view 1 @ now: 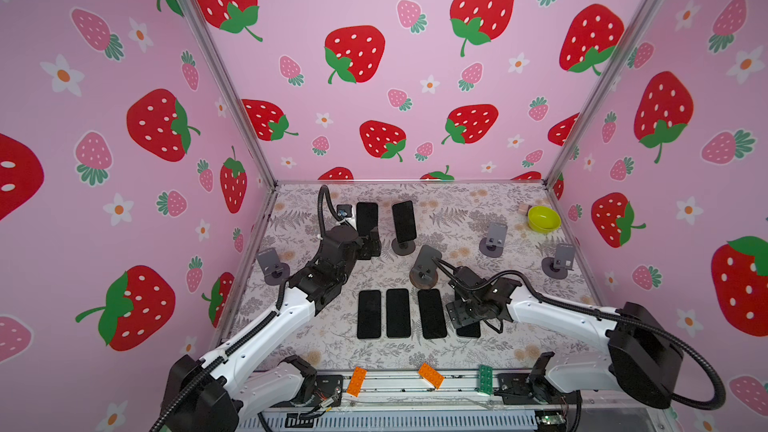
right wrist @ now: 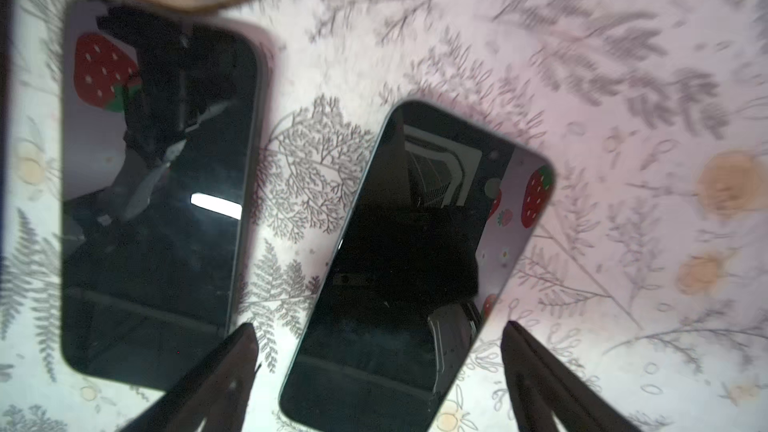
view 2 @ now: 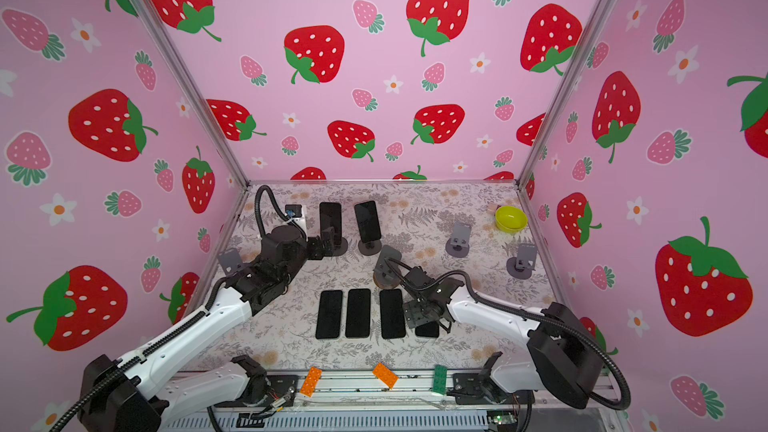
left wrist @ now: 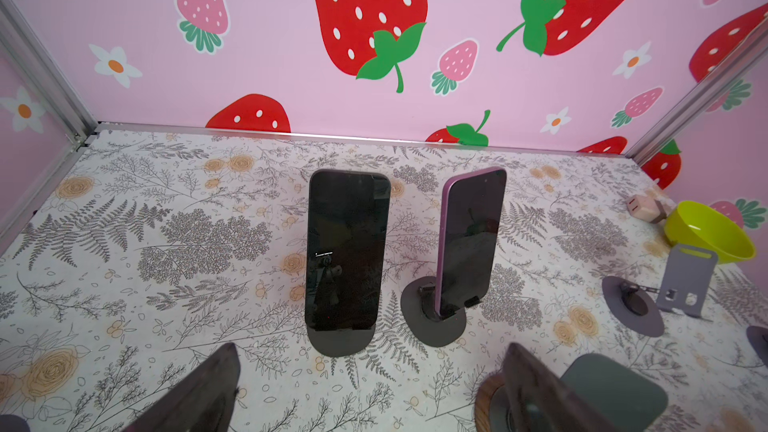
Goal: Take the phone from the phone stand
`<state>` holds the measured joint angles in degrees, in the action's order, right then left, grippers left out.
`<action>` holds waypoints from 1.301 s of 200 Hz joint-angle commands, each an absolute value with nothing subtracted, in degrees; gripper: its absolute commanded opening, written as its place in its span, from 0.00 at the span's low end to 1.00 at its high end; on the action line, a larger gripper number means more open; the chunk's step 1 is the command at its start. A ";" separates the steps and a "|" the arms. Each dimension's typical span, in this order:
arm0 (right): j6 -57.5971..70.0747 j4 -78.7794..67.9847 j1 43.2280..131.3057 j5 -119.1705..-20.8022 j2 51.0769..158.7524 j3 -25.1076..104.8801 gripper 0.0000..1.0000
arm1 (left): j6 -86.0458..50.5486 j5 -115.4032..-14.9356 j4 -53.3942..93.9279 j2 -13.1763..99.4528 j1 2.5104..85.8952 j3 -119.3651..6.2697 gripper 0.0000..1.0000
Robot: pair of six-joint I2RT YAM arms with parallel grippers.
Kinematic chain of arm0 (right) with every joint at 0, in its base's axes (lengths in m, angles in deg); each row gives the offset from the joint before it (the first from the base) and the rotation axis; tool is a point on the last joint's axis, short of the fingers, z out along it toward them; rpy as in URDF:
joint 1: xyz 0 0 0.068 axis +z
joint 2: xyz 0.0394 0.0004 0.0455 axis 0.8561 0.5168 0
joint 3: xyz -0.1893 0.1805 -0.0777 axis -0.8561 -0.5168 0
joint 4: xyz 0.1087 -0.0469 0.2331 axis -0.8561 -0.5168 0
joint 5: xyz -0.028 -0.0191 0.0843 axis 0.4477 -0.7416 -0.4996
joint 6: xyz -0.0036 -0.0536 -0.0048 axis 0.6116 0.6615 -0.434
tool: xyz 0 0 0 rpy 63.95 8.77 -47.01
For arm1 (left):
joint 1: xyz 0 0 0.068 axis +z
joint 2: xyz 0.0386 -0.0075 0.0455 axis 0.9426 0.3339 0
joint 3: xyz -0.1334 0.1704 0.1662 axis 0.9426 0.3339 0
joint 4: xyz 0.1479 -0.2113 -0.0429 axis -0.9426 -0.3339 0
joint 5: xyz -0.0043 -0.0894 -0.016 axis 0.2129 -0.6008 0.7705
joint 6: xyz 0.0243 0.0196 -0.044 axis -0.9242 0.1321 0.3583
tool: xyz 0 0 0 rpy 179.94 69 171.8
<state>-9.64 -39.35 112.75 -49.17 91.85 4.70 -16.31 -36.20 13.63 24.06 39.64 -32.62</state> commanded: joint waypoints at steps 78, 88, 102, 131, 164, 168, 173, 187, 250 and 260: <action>-3.42 -17.93 108.14 -40.58 86.92 19.83 1.00 | -2.90 -37.75 -5.07 21.38 39.91 -45.00 1.00; -2.94 -15.11 106.76 -42.99 89.44 22.03 1.00 | -3.60 -38.33 -6.72 20.80 39.91 -45.47 1.00; -2.48 -11.79 105.32 -45.02 93.21 25.15 1.00 | -4.82 -37.17 -9.10 20.21 39.96 -45.89 0.99; -1.21 -9.82 103.78 -45.75 101.67 33.40 1.00 | -5.99 -38.39 -12.34 18.53 42.26 -45.70 0.99; 2.70 -9.91 103.67 -47.17 110.72 41.99 1.00 | -8.53 -46.52 -13.54 16.97 49.49 -44.31 0.99; 2.75 -10.31 103.71 -47.21 111.82 43.10 1.00 | -8.66 -47.27 -13.56 16.97 50.37 -44.00 0.99; 2.76 -10.80 103.68 -47.20 113.05 44.29 1.00 | -8.84 -48.27 -13.87 16.98 51.38 -43.76 0.99; 3.00 -11.40 103.62 -47.54 116.06 46.80 1.00 | -8.66 -50.57 -14.75 17.53 54.10 -43.31 0.99; 3.16 -12.39 103.31 -52.75 126.52 56.01 1.00 | -10.57 -50.17 -15.54 19.09 57.54 -39.46 0.99; 2.70 -13.26 103.34 -53.18 128.34 57.84 1.00 | -10.41 -50.13 -15.35 18.86 58.09 -38.71 0.99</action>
<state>2.64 -11.85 103.59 -50.59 125.27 53.72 -9.73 -50.26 -14.10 19.08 56.78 -40.23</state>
